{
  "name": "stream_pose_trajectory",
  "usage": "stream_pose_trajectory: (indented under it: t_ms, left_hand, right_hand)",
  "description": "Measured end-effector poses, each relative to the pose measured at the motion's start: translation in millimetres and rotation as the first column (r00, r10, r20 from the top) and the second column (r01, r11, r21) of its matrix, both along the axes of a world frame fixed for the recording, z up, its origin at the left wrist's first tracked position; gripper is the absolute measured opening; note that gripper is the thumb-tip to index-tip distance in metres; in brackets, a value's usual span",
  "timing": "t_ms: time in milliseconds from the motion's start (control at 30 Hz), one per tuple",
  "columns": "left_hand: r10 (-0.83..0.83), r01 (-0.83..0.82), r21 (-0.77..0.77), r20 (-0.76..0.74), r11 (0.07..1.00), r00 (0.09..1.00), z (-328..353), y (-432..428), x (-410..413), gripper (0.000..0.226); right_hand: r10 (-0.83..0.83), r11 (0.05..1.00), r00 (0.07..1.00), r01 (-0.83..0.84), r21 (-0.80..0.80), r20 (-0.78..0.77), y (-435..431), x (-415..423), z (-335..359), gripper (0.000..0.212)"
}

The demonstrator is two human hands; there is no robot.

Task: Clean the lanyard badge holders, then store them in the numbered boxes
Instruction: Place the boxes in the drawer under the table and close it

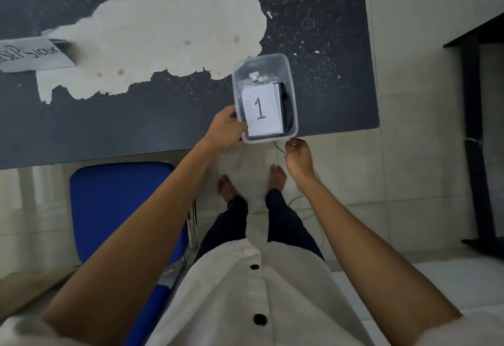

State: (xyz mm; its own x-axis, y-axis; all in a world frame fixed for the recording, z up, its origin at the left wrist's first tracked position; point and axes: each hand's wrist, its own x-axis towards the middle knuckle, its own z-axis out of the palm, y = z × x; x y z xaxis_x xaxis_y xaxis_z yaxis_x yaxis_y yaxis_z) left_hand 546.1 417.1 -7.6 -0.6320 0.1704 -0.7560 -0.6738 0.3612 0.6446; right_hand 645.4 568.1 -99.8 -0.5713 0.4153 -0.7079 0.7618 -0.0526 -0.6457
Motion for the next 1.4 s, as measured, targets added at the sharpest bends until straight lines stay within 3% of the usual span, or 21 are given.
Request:
stream_pose_trajectory:
  t_ms: [67, 200, 500, 700, 933, 1033, 1133, 1233, 1400]
  left_hand:
    - [0.020, -0.020, 0.017, 0.002, 1.000, 1.000, -1.0, -1.0, -0.9, 0.045]
    - [-0.018, 0.018, -0.020, 0.015, 1.000, 1.000, -7.0, -8.3, 0.0, 0.047]
    - [0.011, -0.016, -0.081, -0.060, 0.997, 0.998, -18.6, -2.5, 5.9, 0.034]
    - [0.000, -0.006, -0.054, -0.113, 0.999, 0.994, -19.3, -0.7, 13.8, 0.033]
    - [-0.011, -0.006, -0.087, -0.191, 0.996, 0.982, -23.1, 3.5, 20.8, 0.022]
    - [-0.074, 0.047, -0.120, -0.232, 0.992, 0.970, -28.1, 3.8, 22.9, 0.022]
    - [-0.095, 0.063, -0.128, -0.260, 0.990, 0.961, -34.4, 0.1, 24.3, 0.016]
    - [-0.075, 0.040, -0.135, -0.265, 0.990, 0.961, -37.1, -0.1, 28.0, 0.013]
    - [0.099, -0.113, -0.062, -0.199, 0.992, 0.975, -32.6, -0.7, 42.8, 0.019]
  right_hand:
    - [0.084, 0.996, 0.996, -0.084, -0.011, 0.009, -1.5, -8.6, -7.5, 0.023]
    - [0.213, 0.976, 0.977, -0.214, 0.031, 0.027, -3.1, -28.9, -23.2, 0.045]
    - [0.270, 0.962, 0.962, -0.268, 0.051, -0.028, -5.3, -39.3, -38.0, 0.026]
    - [0.406, 0.913, 0.911, -0.408, 0.017, 0.070, -0.5, -50.8, -42.8, 0.040]
    - [0.522, 0.853, 0.853, -0.522, 0.000, 0.013, -1.8, -60.0, -53.0, 0.050]
    - [0.558, 0.829, 0.829, -0.558, 0.032, -0.023, -1.2, -62.3, -56.2, 0.049]
    - [0.598, 0.799, 0.801, -0.599, 0.051, 0.034, -1.5, -62.0, -58.8, 0.045]
    - [0.632, 0.745, 0.768, -0.638, 0.193, 0.102, -6.0, -55.8, -62.8, 0.044]
    - [0.469, 0.870, 0.882, -0.470, 0.147, 0.044, -10.1, -28.8, -66.1, 0.018]
